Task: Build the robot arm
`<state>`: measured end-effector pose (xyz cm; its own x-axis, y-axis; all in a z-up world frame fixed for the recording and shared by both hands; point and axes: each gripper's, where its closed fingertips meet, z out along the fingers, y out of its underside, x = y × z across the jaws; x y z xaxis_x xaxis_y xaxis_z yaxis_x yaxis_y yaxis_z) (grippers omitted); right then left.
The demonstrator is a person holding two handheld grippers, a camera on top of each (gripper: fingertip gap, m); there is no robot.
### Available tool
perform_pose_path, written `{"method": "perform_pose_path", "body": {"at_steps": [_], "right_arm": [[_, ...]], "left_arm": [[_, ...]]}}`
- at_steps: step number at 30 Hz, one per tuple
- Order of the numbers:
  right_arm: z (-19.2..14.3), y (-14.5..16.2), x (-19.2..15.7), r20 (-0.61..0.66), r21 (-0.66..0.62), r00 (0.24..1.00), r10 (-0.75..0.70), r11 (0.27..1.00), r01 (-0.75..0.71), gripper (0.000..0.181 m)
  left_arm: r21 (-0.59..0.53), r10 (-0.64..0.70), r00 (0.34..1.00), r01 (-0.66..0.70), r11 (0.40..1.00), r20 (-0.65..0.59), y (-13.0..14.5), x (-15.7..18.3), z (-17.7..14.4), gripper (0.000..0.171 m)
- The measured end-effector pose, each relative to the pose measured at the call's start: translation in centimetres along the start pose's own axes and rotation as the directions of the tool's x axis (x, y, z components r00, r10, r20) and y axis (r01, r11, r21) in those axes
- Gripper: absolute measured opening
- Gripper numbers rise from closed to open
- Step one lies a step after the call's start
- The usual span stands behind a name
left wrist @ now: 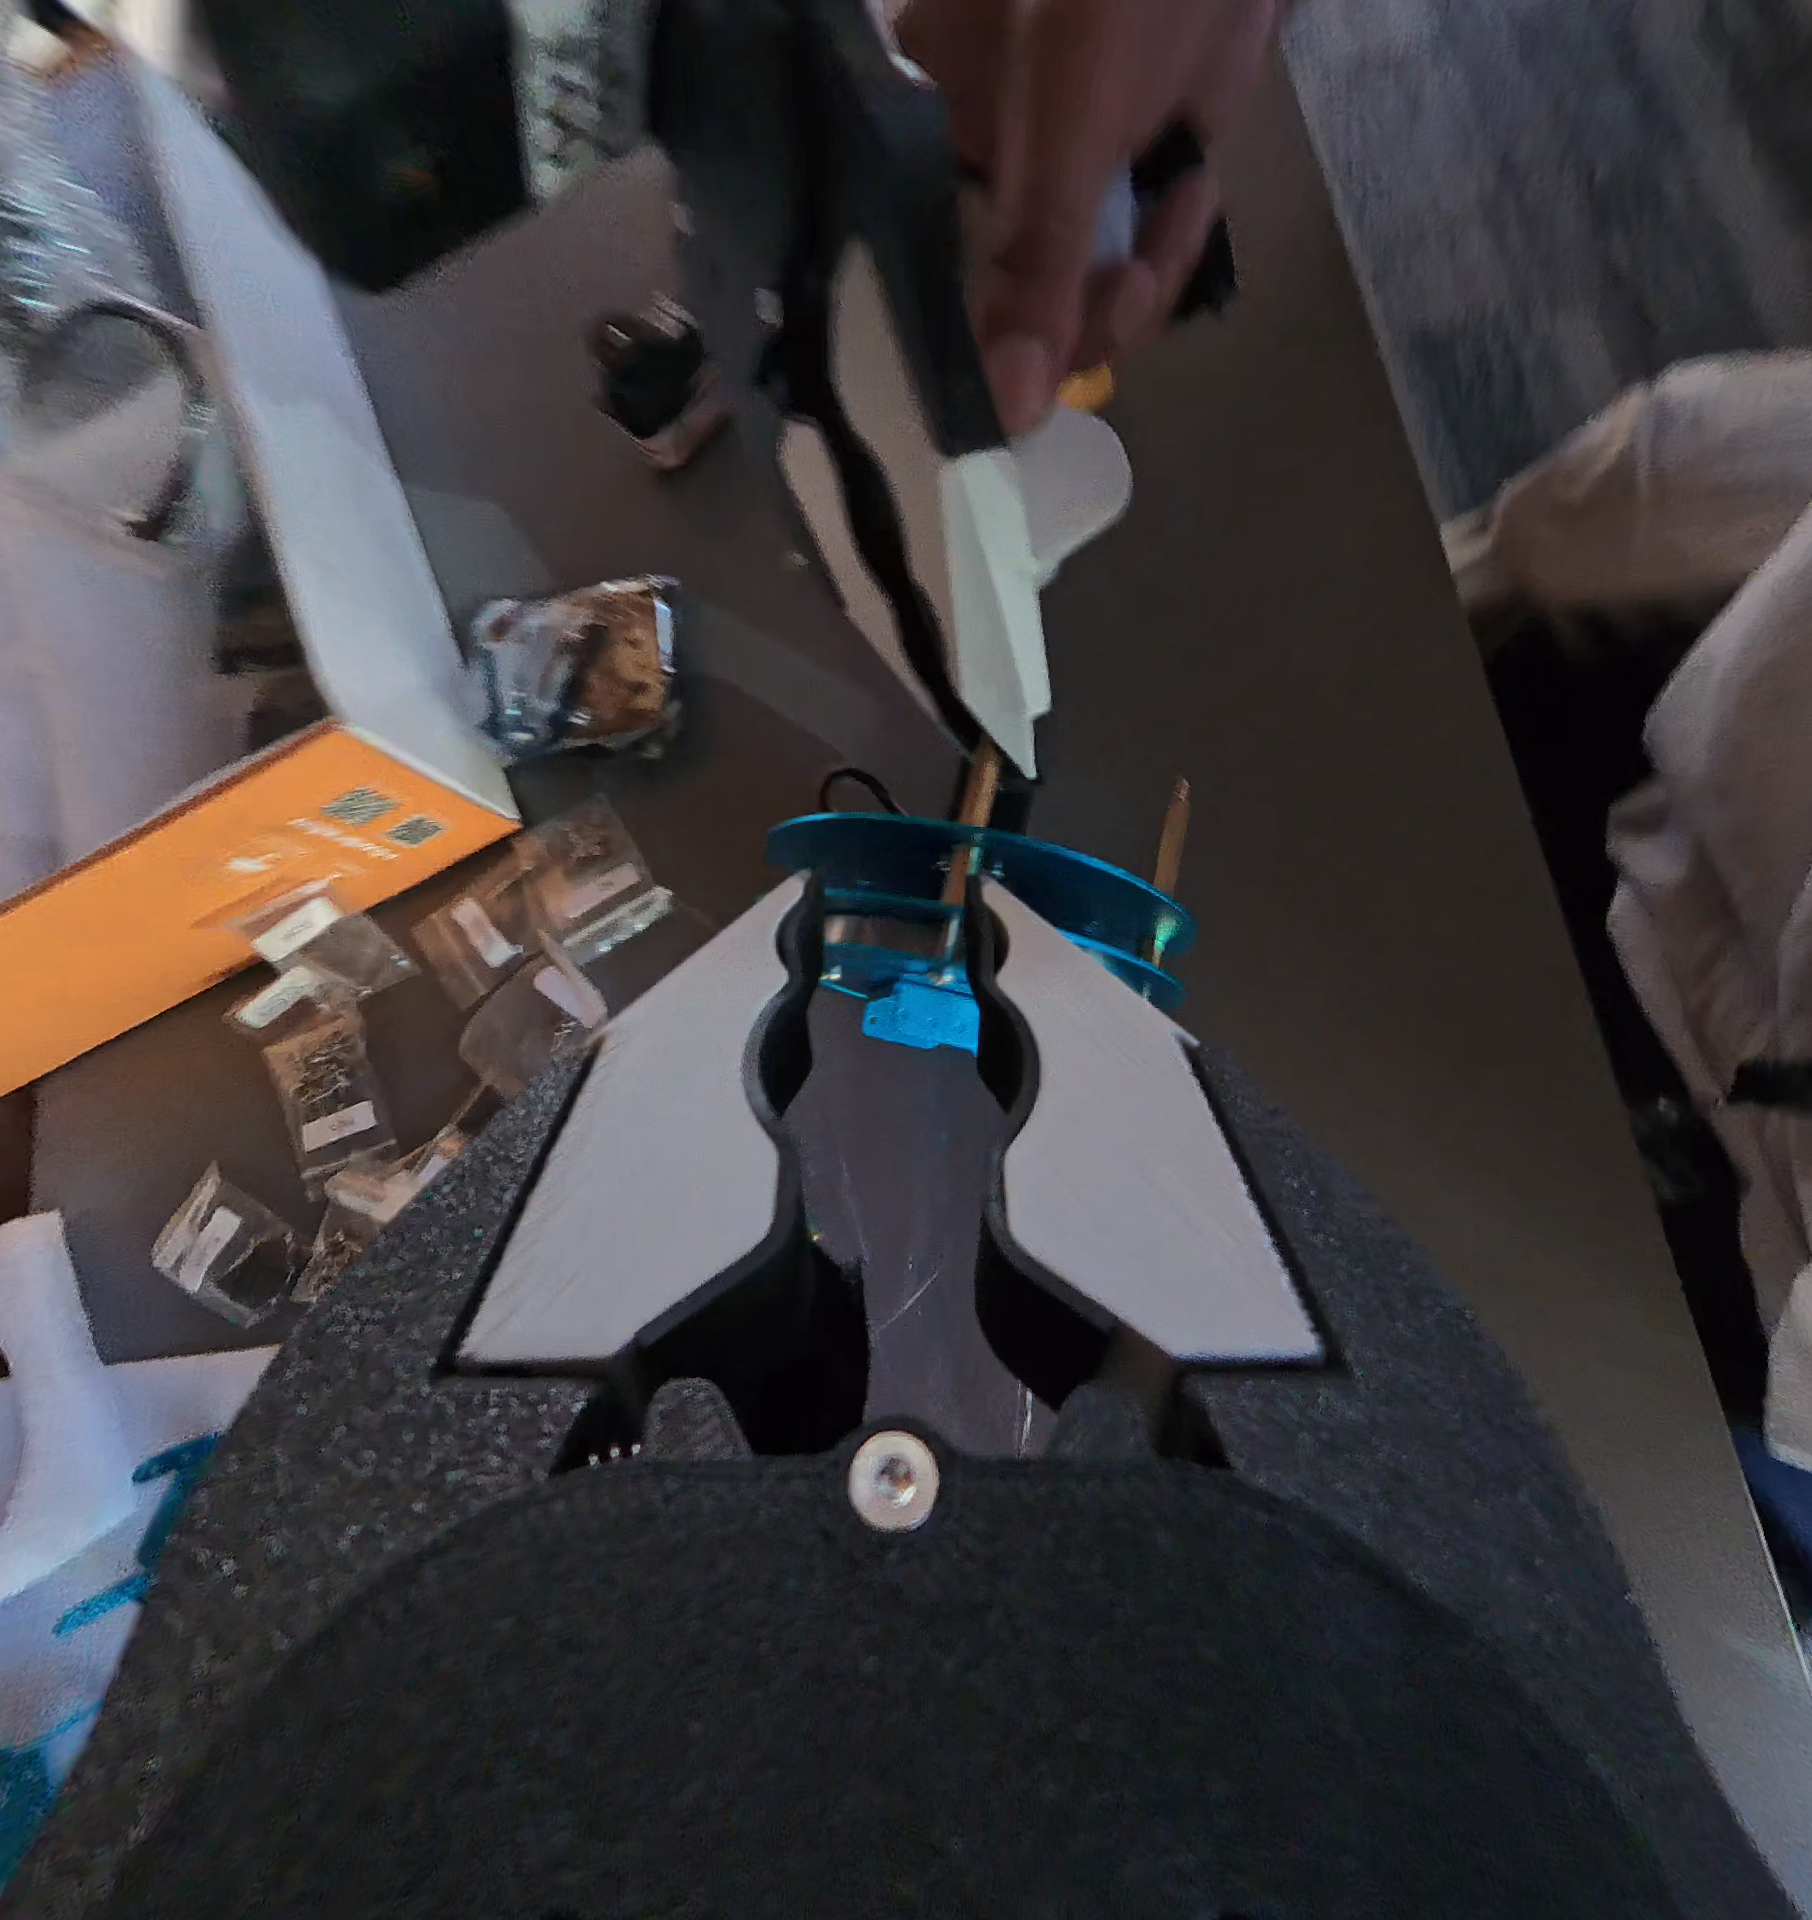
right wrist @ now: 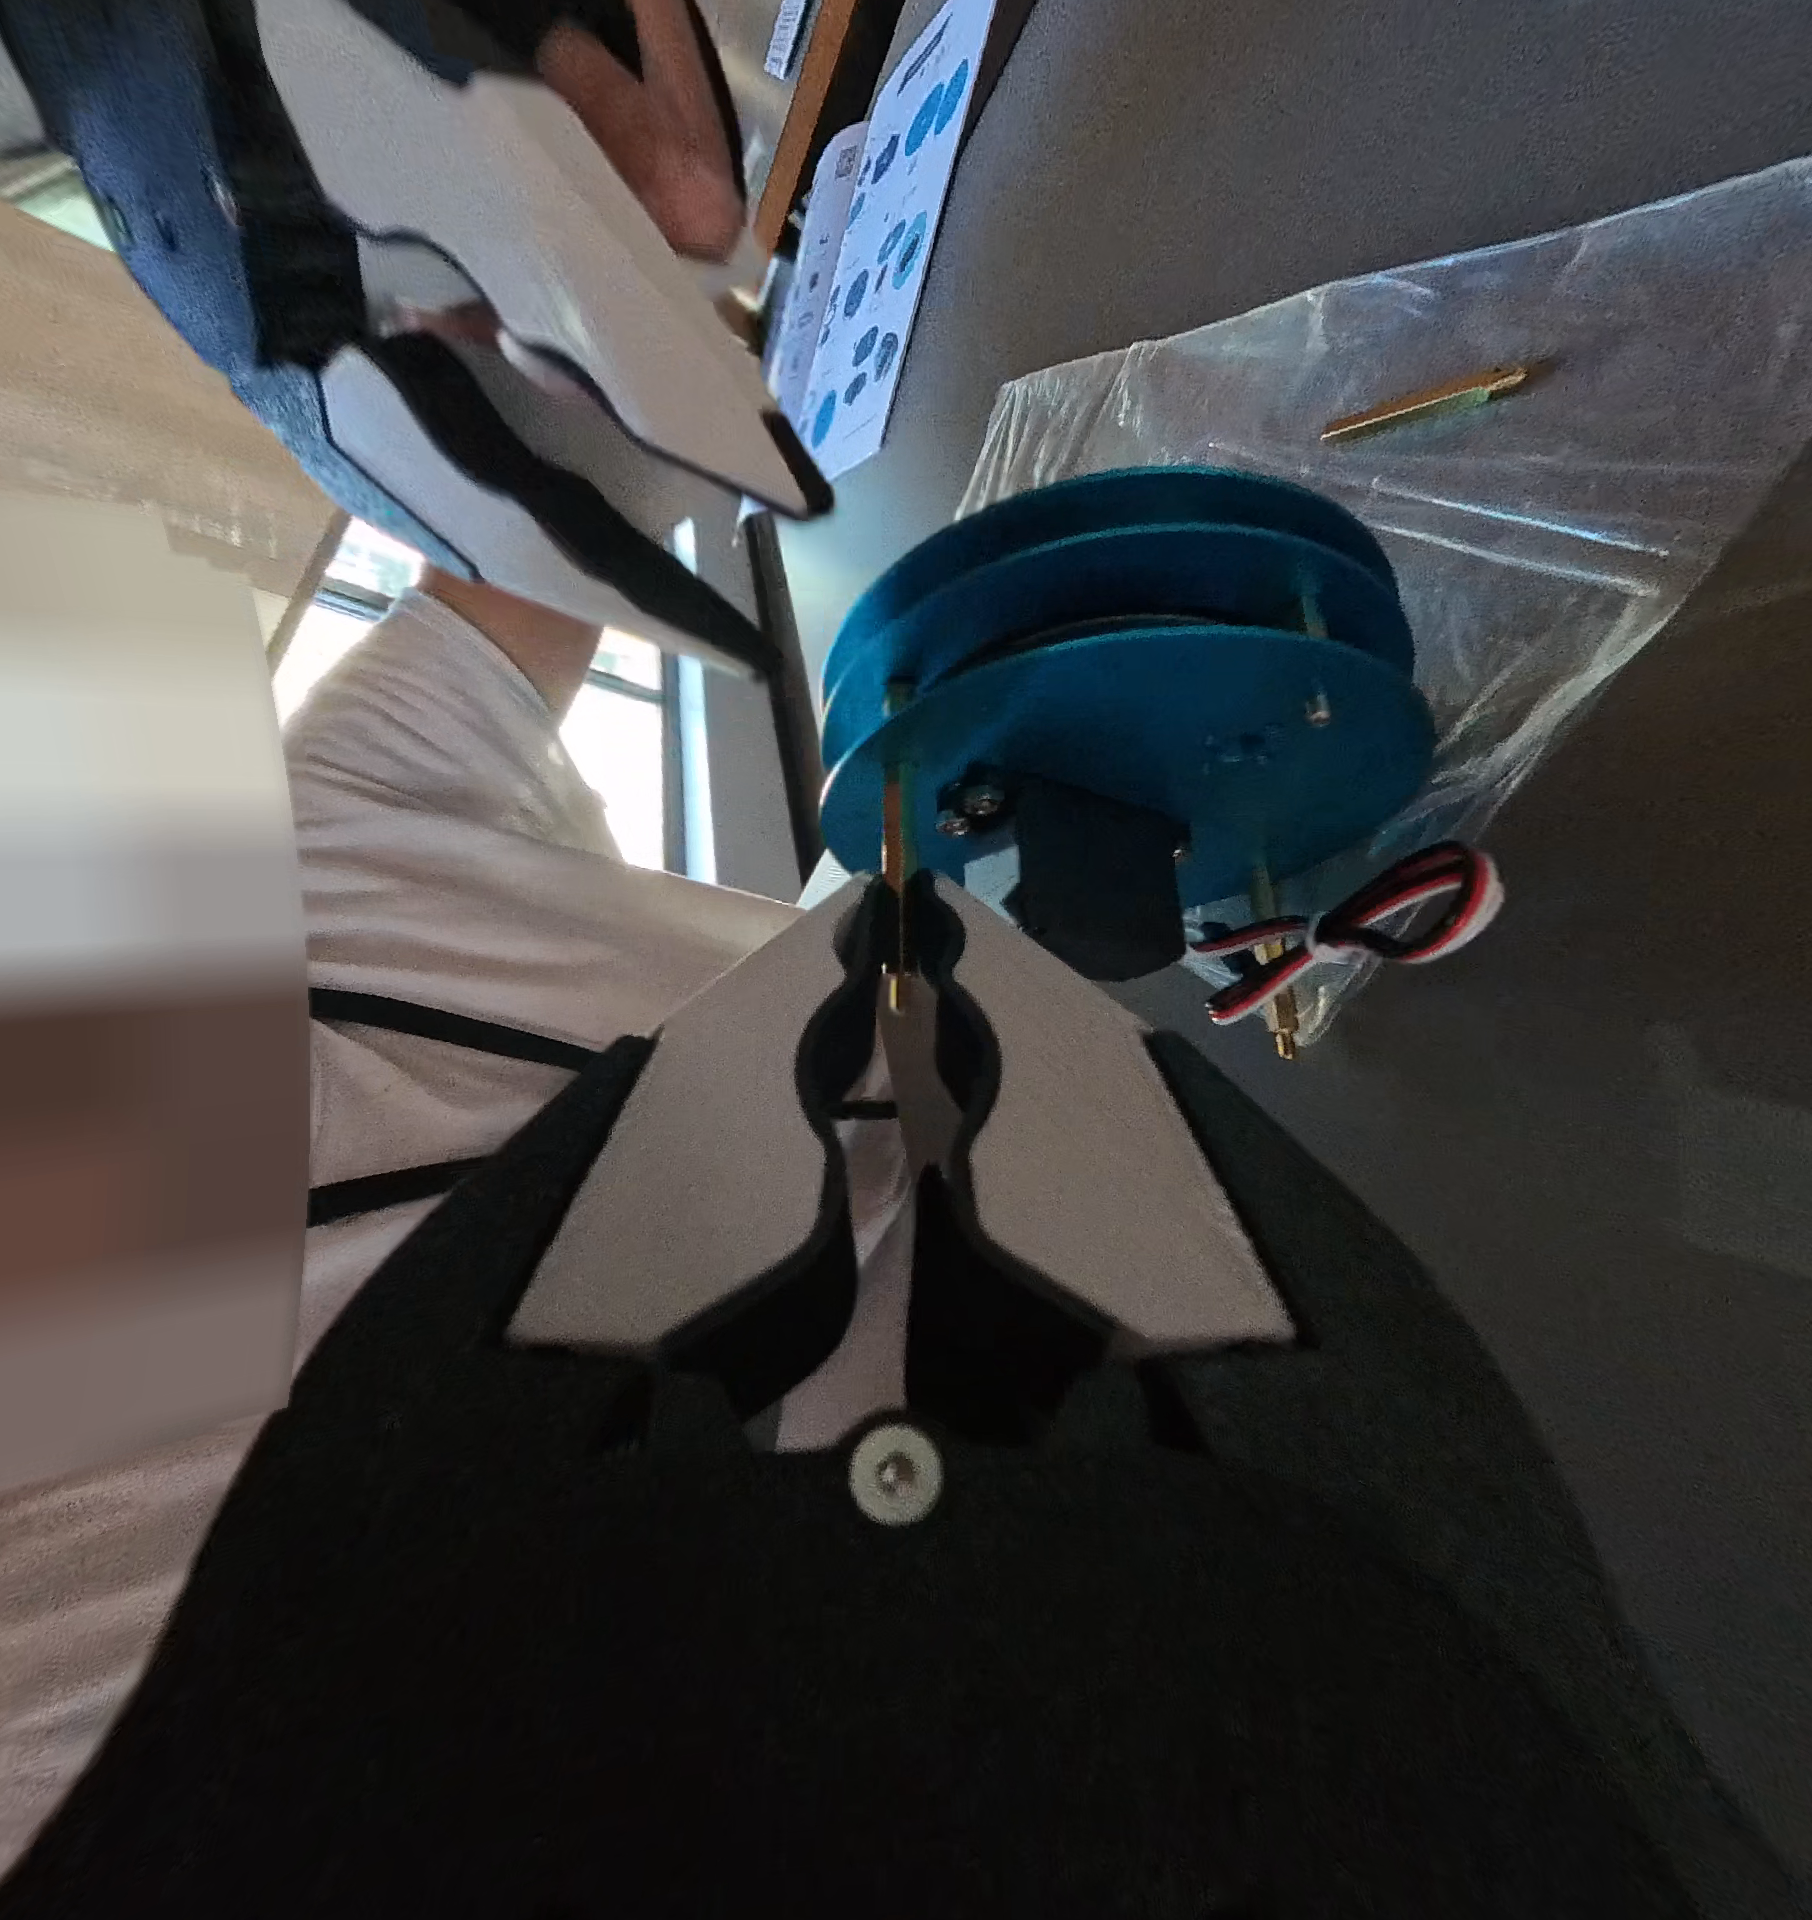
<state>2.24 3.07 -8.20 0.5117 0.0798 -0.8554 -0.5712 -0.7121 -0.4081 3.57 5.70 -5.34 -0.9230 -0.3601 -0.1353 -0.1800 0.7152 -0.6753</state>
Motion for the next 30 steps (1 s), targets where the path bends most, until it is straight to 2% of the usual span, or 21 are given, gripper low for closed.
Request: {"method": "perform_pose_path", "body": {"at_steps": [2,5,7,9,11,14,16,17,18,19,20,22,26,28,30], "right_arm": [[-0.2,0.0,0.2,-0.054,-0.005,0.996,-0.064,0.998,0.064,0.003],[-0.4,-0.3,0.6,-0.164,-0.018,0.966,-0.202,0.979,0.201,0.003],[-0.6,-0.7,1.1,-0.266,-0.04,0.906,-0.328,0.943,0.33,0.003],[-0.7,-1.2,1.4,-0.361,-0.082,0.818,-0.449,0.888,0.452,0.003],[-0.8,-1.3,1.6,-0.449,-0.172,0.673,-0.589,0.795,0.581,0.004],[-0.9,-1.5,1.7,-0.548,-0.374,0.344,-0.762,0.592,0.714,0.003],[-1.2,-1.8,2.0,-0.582,-0.501,0.138,-0.801,0.487,0.715,0.004],[-1.2,-1.8,2.0,-0.592,-0.531,0.095,-0.8,0.476,0.701,0.004],[-1.1,-1.7,2.0,-0.598,-0.535,0.111,-0.794,0.498,0.683,0.004],[-1.0,-1.5,1.9,-0.605,-0.507,0.173,-0.777,0.543,0.669,0.004],[-0.8,-1.3,1.7,-0.608,-0.459,0.265,-0.749,0.603,0.652,0.004],[-0.6,-0.9,1.5,-0.593,-0.356,0.447,-0.67,0.715,0.601,0.003],[-0.1,-0.3,1.0,-0.487,-0.165,0.752,-0.443,0.893,0.419,0.003],[0.3,-0.2,0.4,-0.362,-0.04,0.9,-0.243,0.969,0.245,0.003],[0.7,-0.1,-0.1,-0.172,0.055,0.985,-0.018,0.998,0.027,0.003]], "left_arm": [[0.112,-0.086,0.996,0.081,0.99,0.037,-0.1,-1.1,-1.7,0.026],[0.272,-0.209,0.978,0.205,0.94,-0.014,0.5,-0.9,-2.2,0.03],[0.359,-0.238,0.97,0.238,0.902,-0.046,0.7,-0.4,-1.5,0.032],[0.415,-0.246,0.967,0.25,0.875,-0.064,0.8,-0.2,-0.6,0.027],[0.432,-0.241,0.962,0.274,0.859,-0.131,0.9,0.5,0.2,0.021],[0.44,-0.236,0.961,0.276,0.855,-0.145,0.9,0.7,0.2,0.016],[0.432,-0.221,0.969,0.246,0.868,-0.108,1.0,0.9,0.2,0.016],[0.433,-0.216,0.974,0.226,0.872,-0.072,1.1,0.9,0.2,0.017],[0.435,-0.224,0.974,0.212,0.875,-0.023,1.2,0.6,0.2,0.028],[0.432,-0.25,0.968,0.213,0.876,0.031,1.4,-0.1,0.1,0.042],[0.431,-0.288,0.955,0.233,0.872,0.067,1.7,-0.7,-0.1,0.049],[0.445,-0.348,0.936,0.29,0.848,0.054,2.0,-0.9,-0.4,0.048],[0.457,-0.396,0.915,0.385,0.802,-0.077,2.0,0.2,0.0,0.036],[0.451,-0.395,0.915,0.389,0.803,-0.086,1.8,0.5,0.1,0.03],[0.423,-0.395,0.918,0.375,0.825,-0.045,2.0,0.8,0.4,0.035]]}}
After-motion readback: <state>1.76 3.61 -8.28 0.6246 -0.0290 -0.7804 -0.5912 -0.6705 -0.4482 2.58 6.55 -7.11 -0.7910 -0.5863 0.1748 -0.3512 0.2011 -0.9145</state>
